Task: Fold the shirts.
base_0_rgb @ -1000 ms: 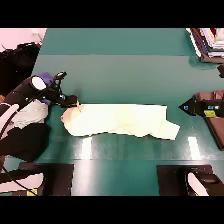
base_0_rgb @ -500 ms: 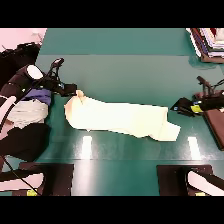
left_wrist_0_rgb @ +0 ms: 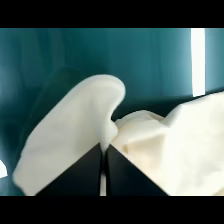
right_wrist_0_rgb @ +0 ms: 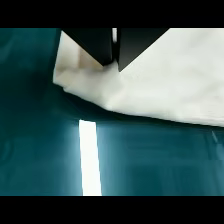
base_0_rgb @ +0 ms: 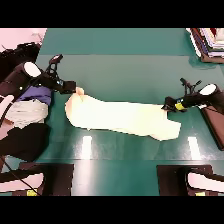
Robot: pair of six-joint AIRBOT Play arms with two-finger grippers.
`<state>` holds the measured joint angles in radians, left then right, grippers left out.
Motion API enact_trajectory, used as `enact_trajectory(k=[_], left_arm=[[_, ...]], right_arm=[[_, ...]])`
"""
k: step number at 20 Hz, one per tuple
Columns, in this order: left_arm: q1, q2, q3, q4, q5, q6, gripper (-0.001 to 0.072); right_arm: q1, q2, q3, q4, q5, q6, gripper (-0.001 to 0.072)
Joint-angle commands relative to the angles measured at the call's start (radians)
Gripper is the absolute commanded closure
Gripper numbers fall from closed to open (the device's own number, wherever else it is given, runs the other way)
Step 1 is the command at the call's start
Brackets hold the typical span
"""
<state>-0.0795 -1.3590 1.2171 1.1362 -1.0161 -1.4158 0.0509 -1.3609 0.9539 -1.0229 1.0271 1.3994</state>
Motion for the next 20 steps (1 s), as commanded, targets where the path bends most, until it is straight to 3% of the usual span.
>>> enact_trajectory(k=[1,11,16,20], left_arm=[[0.001,0.114,0.063,0.073,0.001,-0.024,0.0681],[0.001,0.589,0.516,0.106,-0.02,-0.024,0.0681],[0.001,0.651,0.629,0.084,-0.066,-0.025,0.0681],[0.001,0.634,0.649,0.081,-0.121,-0.027,0.0681]], right_arm=[[0.0,0.107,0.109,-0.047,-0.024,-0.014,0.0698],[-0.139,0.536,0.593,-0.08,0.208,-0.04,0.0698],[-0.246,0.645,0.678,-0.079,0.279,-0.039,0.0698],[-0.3,0.632,0.718,-0.077,0.364,-0.008,0.0698]])
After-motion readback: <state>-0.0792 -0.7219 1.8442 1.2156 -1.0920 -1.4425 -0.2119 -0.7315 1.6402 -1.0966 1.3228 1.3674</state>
